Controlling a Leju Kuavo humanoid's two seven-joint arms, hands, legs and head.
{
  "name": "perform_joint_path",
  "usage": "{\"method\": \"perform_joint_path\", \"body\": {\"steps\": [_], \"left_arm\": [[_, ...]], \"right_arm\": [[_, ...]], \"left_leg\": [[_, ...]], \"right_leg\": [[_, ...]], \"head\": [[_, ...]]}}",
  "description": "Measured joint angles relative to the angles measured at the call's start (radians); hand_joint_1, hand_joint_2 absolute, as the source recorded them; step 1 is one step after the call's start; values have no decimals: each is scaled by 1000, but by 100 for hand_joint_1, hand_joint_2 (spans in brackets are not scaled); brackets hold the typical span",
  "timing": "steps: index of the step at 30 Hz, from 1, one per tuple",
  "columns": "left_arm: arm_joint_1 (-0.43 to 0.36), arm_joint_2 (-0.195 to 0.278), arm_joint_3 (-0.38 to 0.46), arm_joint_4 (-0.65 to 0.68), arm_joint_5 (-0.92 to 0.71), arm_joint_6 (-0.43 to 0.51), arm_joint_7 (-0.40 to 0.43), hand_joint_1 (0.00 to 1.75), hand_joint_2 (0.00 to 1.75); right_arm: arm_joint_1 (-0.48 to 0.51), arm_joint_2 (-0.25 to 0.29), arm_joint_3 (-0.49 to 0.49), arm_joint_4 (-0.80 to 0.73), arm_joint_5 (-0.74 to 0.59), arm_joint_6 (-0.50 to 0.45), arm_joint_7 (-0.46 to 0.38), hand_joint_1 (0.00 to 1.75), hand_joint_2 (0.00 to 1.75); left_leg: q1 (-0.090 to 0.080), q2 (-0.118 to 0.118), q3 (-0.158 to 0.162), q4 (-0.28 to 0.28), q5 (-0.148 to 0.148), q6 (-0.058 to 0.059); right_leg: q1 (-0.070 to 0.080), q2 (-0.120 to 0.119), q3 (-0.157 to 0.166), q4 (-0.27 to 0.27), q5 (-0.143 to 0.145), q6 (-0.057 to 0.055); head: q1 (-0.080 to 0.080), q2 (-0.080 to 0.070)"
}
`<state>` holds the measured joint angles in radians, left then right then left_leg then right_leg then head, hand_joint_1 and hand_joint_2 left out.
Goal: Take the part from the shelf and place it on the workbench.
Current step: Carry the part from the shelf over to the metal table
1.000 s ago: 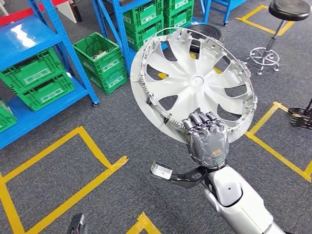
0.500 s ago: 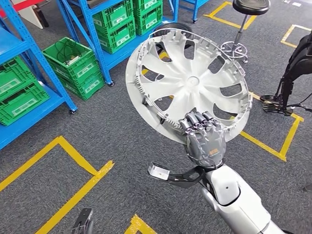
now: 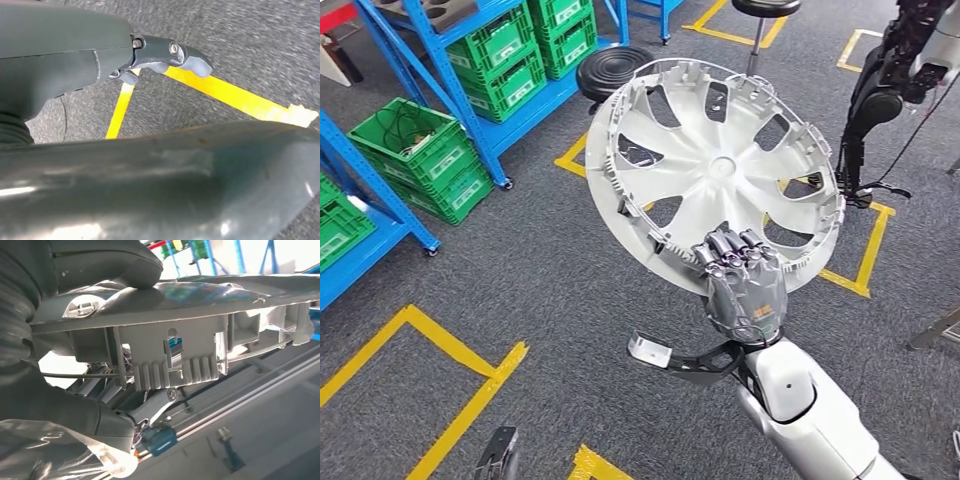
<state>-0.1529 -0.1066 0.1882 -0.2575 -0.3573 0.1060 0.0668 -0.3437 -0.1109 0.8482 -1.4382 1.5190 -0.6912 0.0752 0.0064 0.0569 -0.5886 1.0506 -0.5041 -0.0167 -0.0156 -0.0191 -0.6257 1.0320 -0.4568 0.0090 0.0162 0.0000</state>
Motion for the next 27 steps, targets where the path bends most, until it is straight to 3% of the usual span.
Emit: {"method": "perform_joint_path", "body": {"steps": [2, 4, 6, 8, 10, 12, 14, 15, 17, 19, 21, 22, 23, 25, 27], "left_arm": [[1, 0, -1, 0, -4, 0, 1, 0, 0], [3, 0, -2, 0, -7, 0, 2, 0, 0], [5, -1, -4, 0, -8, 0, 3, 0, 0], [4, 0, -6, 0, -10, 0, 4, 0, 0], [3, 2, -8, 0, -11, 0, 4, 0, 0], [2, 5, -9, 0, -11, 0, 3, 0, 0], [0, 4, -12, 0, -12, 0, 3, 0, 0], [-2, 3, -14, 0, -13, 0, 3, 0, 0], [-4, 1, -15, 0, -11, -3, 3, 0, 0], [-3, 0, -15, 0, -3, -11, 3, 0, 0], [-1, 0, -15, 0, 4, -18, 3, 0, 0], [-1, -1, -15, 0, 5, -19, 3, 0, 0], [-2, -1, -15, 0, 6, -20, 3, 0, 0], [-3, -1, -14, 0, 8, -22, 3, 0, 0], [-4, 0, -14, 0, 8, -22, 3, 0, 0]], "right_arm": [[-1, 0, 0, 0, 0, 0, 0, 175, 175], [-1, 1, 0, 1, 0, 0, -1, 175, 175], [-1, 1, 0, 1, 0, 0, -1, 175, 175], [-1, 1, 0, 2, 0, 0, -1, 175, 175], [-1, 1, 0, 1, 0, 0, -1, 175, 175], [-1, 1, 0, 1, 0, 0, -1, 175, 175], [-1, 1, 0, 1, 0, 0, 0, 175, 175], [-1, 1, 0, 1, 0, 0, 0, 175, 175], [-3, 1, 0, 1, 0, 0, -1, 175, 175], [-3, 1, 0, 1, 0, 0, -2, 175, 175], [-2, 0, 0, 1, 0, 0, -3, 175, 175], [-2, 0, 0, 1, 0, 0, -3, 175, 175], [-2, 0, 0, 2, 0, 0, -3, 175, 175], [-3, 0, 0, 1, 0, 0, -3, 175, 175], [-3, 0, 0, 1, 0, 0, -2, 175, 175]], "left_leg": [[3, -34, -46, 111, -62, -4], [3, -45, -100, 231, -110, -4], [2, -48, -117, 264, -107, 2], [-2, -58, -82, 181, -48, 14], [-7, -95, -22, 47, 13, 32], [-12, -121, 8, -20, 29, 43], [-12, -111, 13, -35, 29, 45], [-9, -101, 18, -47, 34, 45], [-3, -80, 25, -70, 47, 46], [-4, -59, 26, -74, 51, 48], [-4, -36, 26, -72, 49, 47], [-2, -26, 26, -71, 47, 44], [0, -17, 26, -67, 45, 41], [0, -3, 25, -55, 35, 28], [-5, 7, 23, -44, 29, 15]], "right_leg": [[1, 17, 0, -1, 2, -10], [4, 34, 0, -1, 3, -14], [8, 51, 0, 0, 3, -16], [11, 71, 1, 0, 4, -16], [10, 90, 0, 0, 6, -14], [5, 106, -5, 0, 11, -6], [3, 120, -11, -4, 17, 6], [5, 116, -16, -3, 14, 10], [9, 80, -45, 46, -23, 17], [8, 39, -98, 168, -86, 25], [3, 28, -132, 252, -110, 34], [1, 24, -124, 240, -95, 38], [-2, 16, -96, 190, -66, 43], [-3, -21, -20, 56, -20, 48], [0, -40, 15, -4, -11, 36]], "head": [[-3, 0], [-4, 0], [-4, 0], [-4, 0], [-3, 0], [-6, 0], [-9, 0], [-9, 0], [-4, 0], [1, 0], [1, 0], [2, 0], [2, 0], [3, 0], [3, 0]]}}
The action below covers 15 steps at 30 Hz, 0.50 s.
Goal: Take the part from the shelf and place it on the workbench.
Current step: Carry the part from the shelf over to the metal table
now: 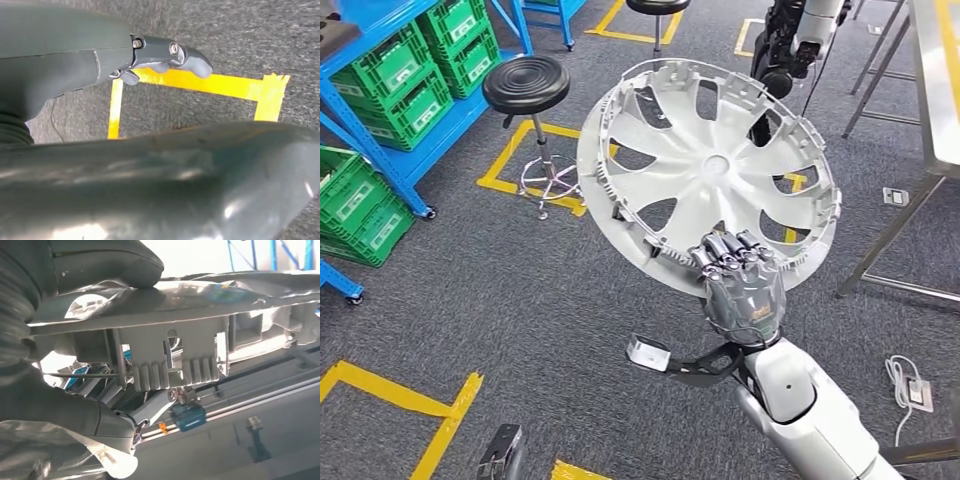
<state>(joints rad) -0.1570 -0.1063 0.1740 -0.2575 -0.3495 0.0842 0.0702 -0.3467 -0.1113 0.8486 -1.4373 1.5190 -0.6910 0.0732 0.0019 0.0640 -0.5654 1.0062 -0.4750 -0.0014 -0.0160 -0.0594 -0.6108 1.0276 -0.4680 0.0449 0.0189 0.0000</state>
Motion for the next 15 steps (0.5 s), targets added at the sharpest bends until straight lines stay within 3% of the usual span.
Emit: {"method": "perform_joint_path", "body": {"steps": [2, 4, 5, 7, 9, 10, 11, 13, 15], "left_arm": [[0, 0, 0, 0, 0, 0, 0, 0, 0], [-1, 0, 0, 0, 0, 1, 0, 0, 0], [-1, 0, 0, 0, 0, 2, 0, 0, 0], [1, 1, 1, 0, 0, 3, 1, 0, 0], [4, 1, 2, 0, 1, 5, 4, 0, 0], [5, 1, 2, 0, 1, 6, 6, 0, 0], [6, 2, 3, 0, 1, 6, 8, 0, 0], [6, 7, 5, 0, 0, 7, 8, 0, 0], [6, 12, 7, 0, -1, 7, 9, 0, 0]], "right_arm": [[0, 0, 0, 0, 0, 0, 1, 175, 175], [0, 0, -1, 0, 0, 0, 3, 175, 175], [-1, 0, -1, 0, 0, 0, 3, 175, 175], [-1, 0, 0, 0, 0, 0, 3, 175, 175], [0, 0, 0, 0, 0, 0, 3, 175, 175], [0, 0, 0, 0, 0, 0, 3, 175, 175], [0, 0, 0, 0, 0, 0, 3, 175, 175], [1, 1, 0, 0, 0, 0, 3, 175, 175], [2, 1, 0, 0, 0, 0, 3, 175, 175]], "left_leg": [[-1, 13, 1, 3, -1, -7], [4, -1, -6, 23, -22, -15], [6, -17, -20, 60, -47, -19], [8, -48, -74, 187, -113, -22], [7, -53, -123, 291, -143, -19], [7, -55, -128, 295, -130, -15], [5, -60, -115, 261, -100, -8], [0, -95, -59, 128, -28, 12], [-4, -132, -20, 37, 5, 27]], "right_leg": [[2, 17, -3, 4, 1, -18], [0, 33, -5, 2, 5, -32], [-1, 42, -5, 1, 7, -38], [-1, 60, -5, 1, 9, -46], [3, 81, -5, 1, 10, -49], [5, 93, -5, 1, 10, -50], [7, 105, -5, 1, 11, -50], [8, 127, -5, 1, 13, -49], [4, 145, -10, 1, 16, -43]], "head": [[-2, 0], [-3, 0], [-4, 0], [-6, 0], [-7, 0], [-7, 0], [-7, 0], [-7, 0], [-8, 0]]}}
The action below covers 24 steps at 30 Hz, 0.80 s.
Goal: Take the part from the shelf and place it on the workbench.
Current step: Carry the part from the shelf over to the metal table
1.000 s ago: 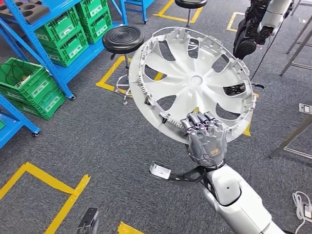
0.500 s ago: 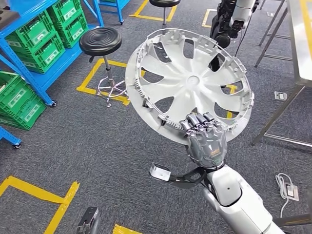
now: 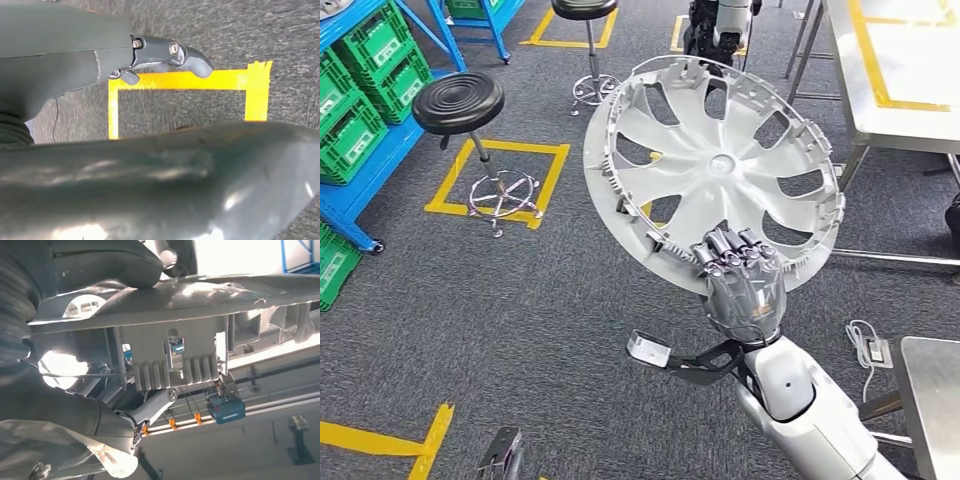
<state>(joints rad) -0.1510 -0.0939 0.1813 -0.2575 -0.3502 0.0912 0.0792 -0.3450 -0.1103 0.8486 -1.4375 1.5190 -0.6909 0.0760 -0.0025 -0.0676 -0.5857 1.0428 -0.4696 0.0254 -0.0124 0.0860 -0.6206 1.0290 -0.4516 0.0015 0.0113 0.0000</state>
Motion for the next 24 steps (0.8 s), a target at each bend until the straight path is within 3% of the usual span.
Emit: {"method": "perform_joint_path", "body": {"steps": [1, 3, 5, 7, 8, 9, 10, 11, 13, 15, 18, 20, 22, 24], "left_arm": [[0, 2, 1, 0, 0, 0, 0, 0, 0], [-3, 2, 1, 0, 0, -1, 0, 0, 0], [-7, 0, 3, 0, 0, -4, -1, 0, 0], [-6, -3, 5, 0, 0, -6, -1, 0, 0], [-4, -4, 6, 0, 0, -7, -2, 0, 0], [-3, -5, 7, 0, -1, -8, -2, 0, 0], [-1, -6, 8, 0, -2, -8, -2, 0, 0], [-1, -7, 9, 0, -2, -8, -2, 0, 0], [-1, -8, 9, 0, -3, -8, -3, 0, 0], [-2, -9, 10, 0, -3, -8, -3, 0, 0], [-2, -9, 11, 0, -3, -8, -3, 0, 0], [-4, -9, 11, 0, -3, -8, -3, 0, 0], [-4, -9, 11, 0, -3, -8, -3, 0, 0], [-1, -9, 11, 0, -3, -8, -3, 0, 0]], "right_arm": [[1, 0, 0, 0, 0, 0, 0, 175, 175], [2, 0, 0, 0, 0, 0, 0, 175, 175], [3, -1, -1, 0, 0, 0, 0, 175, 175], [3, -1, 0, 0, 0, 0, -1, 175, 175], [4, -1, 0, 0, 0, 0, -2, 175, 175], [4, -1, 0, 1, 0, 0, -2, 175, 175], [5, -1, 0, 1, 0, 0, -2, 175, 175], [5, -1, 0, 2, 0, 0, -3, 175, 175], [5, -2, 0, 2, 0, 0, -4, 175, 175], [4, -2, 0, 3, -1, 0, -4, 175, 175], [6, -2, -1, 4, -1, 0, -4, 175, 175], [6, -2, -1, 4, -1, 0, -3, 175, 175], [6, -2, -1, 4, -1, 0, -4, 175, 175], [7, -2, -1, 4, -1, 0, -5, 175, 175]], "left_leg": [[-1, -7, 5, -12, -2, 4], [-1, 12, 11, -33, 1, 5], [5, 34, 20, -58, 10, 5], [7, 55, 22, -67, 15, 6], [7, 67, 22, -66, 15, 6], [8, 79, 21, -65, 14, 5], [8, 90, 21, -64, 13, 4], [10, 100, 21, -62, 11, 1], [11, 116, 21, -53, 4, -10], [7, 129, 18, -41, -3, -21], [5, 144, 18, -34, -8, -29], [10, 125, 7, -3, -35, -36], [12, 93, -38, 106, -96, -42], [12, 81, -97, 237, -145, -41]], "right_leg": [[-3, 8, -4, -1, 3, 5], [-5, 19, -13, -4, 7, 17], [-1, -14, -33, 23, -16, 26], [1, -62, -81, 127, -77, 32], [0, -73, -109, 192, -105, 36], [-2, -77, -128, 239, -118, 40], [-3, -80, -131, 254, -114, 43], [-5, -85, -114, 226, -92, 47], [-4, -112, -39, 93, -38, 51], [0, -131, 13, 0, -17, 41], [2, -113, 15, -6, -19, 17], [0, -98, 15, -6, -15, 4], [0, -84, 15, -7, -13, -4], [3, -64, 14, -7, -12, -7]], "head": [[-1, 0], [-4, 0], [0, 0], [4, 0], [5, 0], [5, 0], [5, 0], [5, 0], [5, 0], [5, 0], [6, 0], [5, 0], [4, 0], [4, 0]]}}
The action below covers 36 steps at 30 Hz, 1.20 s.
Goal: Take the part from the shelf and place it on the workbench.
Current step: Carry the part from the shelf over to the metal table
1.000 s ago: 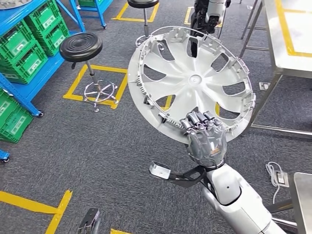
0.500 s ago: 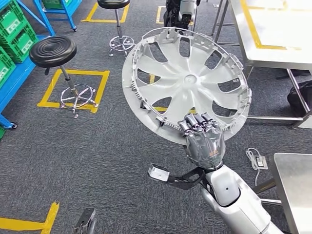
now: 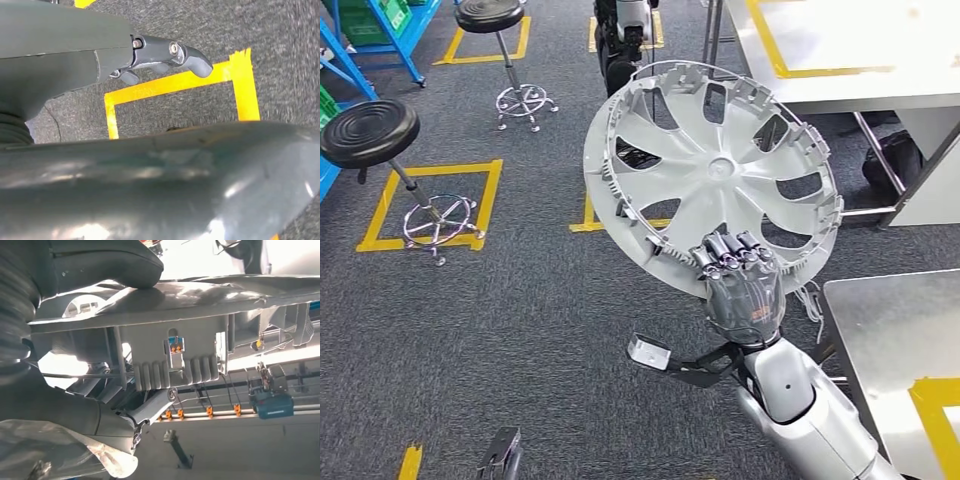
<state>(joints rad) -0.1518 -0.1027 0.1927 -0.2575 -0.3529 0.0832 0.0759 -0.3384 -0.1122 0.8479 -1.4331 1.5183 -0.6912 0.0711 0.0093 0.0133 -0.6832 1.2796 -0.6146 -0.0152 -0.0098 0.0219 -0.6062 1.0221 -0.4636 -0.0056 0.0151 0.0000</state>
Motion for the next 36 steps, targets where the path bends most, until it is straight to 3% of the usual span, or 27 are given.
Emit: {"method": "perform_joint_path", "body": {"steps": [1, 2, 3, 5, 7, 9, 10, 12, 14, 16, 17, 19, 21, 22, 24, 26, 27, 29, 31, 32, 33, 34, 36], "left_arm": [[2, 0, 0, 0, 0, 0, 0, 0, 0], [3, 0, 0, 0, 0, 0, 0, 0, 0], [3, 0, 0, 0, 0, 1, 0, 0, 0], [3, 1, 1, 0, -1, 1, 0, 0, 0], [4, 3, 1, 0, -2, 3, 1, 0, 0], [3, 3, 2, 0, -3, 4, 2, 0, 0], [1, 2, 2, 0, -3, 4, 2, 0, 0], [-3, 1, 3, 0, -3, 4, 2, 0, 0], [-1, -1, 3, 0, -2, 1, 2, 0, 0], [2, -3, 5, 0, 2, -1, 2, 0, 0], [3, -4, 6, 0, 4, -2, 2, 0, 0], [2, -6, 8, 0, 11, -5, 3, 0, 0], [1, -6, 17, 0, 27, -12, 5, 0, 0], [2, -6, 24, 0, 38, -16, 7, 0, 0], [4, -7, 41, 0, 55, -23, 10, 0, 0], [5, -7, 54, 0, 64, -26, 10, 0, 0], [4, -7, 59, 0, 67, -26, 10, 0, 0], [7, -7, 69, 0, 78, -28, 12, 0, 0], [11, -7, 85, 0, 96, -35, 14, 0, 0], [13, -8, 94, 0, 105, -39, 15, 0, 0], [15, -8, 101, 0, 112, -42, 16, 0, 0], [15, -8, 108, 0, 116, -44, 16, 0, 0], [16, -7, 120, 0, 121, -46, 16, 0, 0]], "right_arm": [[0, 0, 0, 0, 0, 0, 0, 175, 175], [0, 0, 0, 1, 0, 0, 0, 175, 175], [1, 0, 0, 1, 0, 0, 0, 175, 175], [0, 0, 0, 1, 0, 0, 1, 175, 175], [1, 0, 0, 1, 0, 0, 2, 175, 175], [3, 0, 0, 1, 0, 0, 3, 175, 175], [4, 0, -1, 1, 0, 0, 3, 175, 175], [5, 0, -1, 1, 0, 0, 3, 175, 175], [5, 0, -1, 1, 0, 0, 3, 175, 175], [7, 0, -1, 2, 1, 0, 3, 175, 175], [7, 0, -1, 2, 1, 0, 3, 175, 175], [7, 0, -1, 3, 1, 0, 3, 175, 175], [6, 0, 0, 3, 1, 0, 5, 175, 175], [6, 0, -1, 3, 1, 0, 6, 175, 175], [7, 0, -1, 4, 1, 0, 9, 175, 175], [7, 0, -1, 4, 1, 0, 11, 175, 175], [7, 0, -2, 4, 1, 0, 11, 175, 175], [7, 0, -1, 4, 1, 0, 10, 175, 175], [7, 0, -1, 4, 1, 0, 10, 175, 175], [8, 0, -1, 4, 1, 0, 10, 175, 175], [8, 0, -1, 4, 1, 0, 10, 175, 175], [8, 1, -1, 4, 1, 0, 10, 175, 175], [7, 1, -1, 3, 1, 0, 10, 175, 175]], "left_leg": [[-1, -2, -14, 26, 1, 4], [-2, -4, -11, 12, 23, 10], [-4, -11, 10, -41, 61, 18], [-7, -48, 65, -175, 129, 39], [-10, -77, 94, -242, 150, 51], [-11, -68, 101, -258, 148, 52], [-8, -57, 105, -271, 150, 51], [-1, -35, 113, -296, 157, 51], [-1, -15, 113, -300, 161, 52], [-1, 7, 113, -297, 159, 50], [0, 17, 113, -296, 157, 48], [2, 34, 114, -289, 152, 40], [-2, 47, 111, -278, 145, 28], [-5, 52, 110, -273, 143, 23], [-7, 66, 111, -270, 143, 15], [-3, 57, 107, -255, 126, 7], [-1, 41, 95, -223, 103, 3], [1, 9, 45, -105, 39, -2], [0, 0, -5, 7, 2, -1], [0, -2, -10, 15, 11, 3], [-1, -6, 2, -15, 39, 9], [-3, -17, 29, -77, 78, 18], [-4, -64, 83, -199, 134, 40]], "right_leg": [[2, 11, 0, 0, 0, 0], [4, 23, 1, 0, 1, -1], [6, 34, 2, 0, 1, -1], [8, 54, 2, 0, 2, -1], [4, 72, -4, 0, 6, 6], [1, 88, -10, -2, 11, 17], [2, 86, -16, -1, 9, 23], [6, 49, -44, 44, -25, 33], [4, 1, -98, 164, -87, 43], [-2, -14, -138, 257, -113, 52], [-5, -18, -134, 253, -101, 56], [-9, -40, -71, 135, -43, 62], [-5, -70, -6, 20, -11, 56], [-3, -77, 6, -1, -10, 49], [0, -61, 4, 0, -10, 31], [-2, -45, 2, -1, -6, 16], [-4, -37, 2, -2, -3, 10], [-4, -20, 1, -3, -1, 2], [0, 2, 0, -2, 1, -1], [2, 14, 0, -2, 1, -2], [4, 26, 0, -2, 2, -3], [6, 36, 1, -2, 3, -3], [6, 55, -1, -2, 5, 1]], "head": [[0, 0], [0, 0], [0, 0], [1, 0], [-1, 0], [-4, 0], [-4, 0], [4, 0], [11, 0], [11, 0], [11, 0], [11, 0], [12, 0], [12, 0], [10, 0], [9, 0], [8, 0], [5, 0], [4, 0], [4, 0], [4, 0], [4, 0], [6, 0]]}}
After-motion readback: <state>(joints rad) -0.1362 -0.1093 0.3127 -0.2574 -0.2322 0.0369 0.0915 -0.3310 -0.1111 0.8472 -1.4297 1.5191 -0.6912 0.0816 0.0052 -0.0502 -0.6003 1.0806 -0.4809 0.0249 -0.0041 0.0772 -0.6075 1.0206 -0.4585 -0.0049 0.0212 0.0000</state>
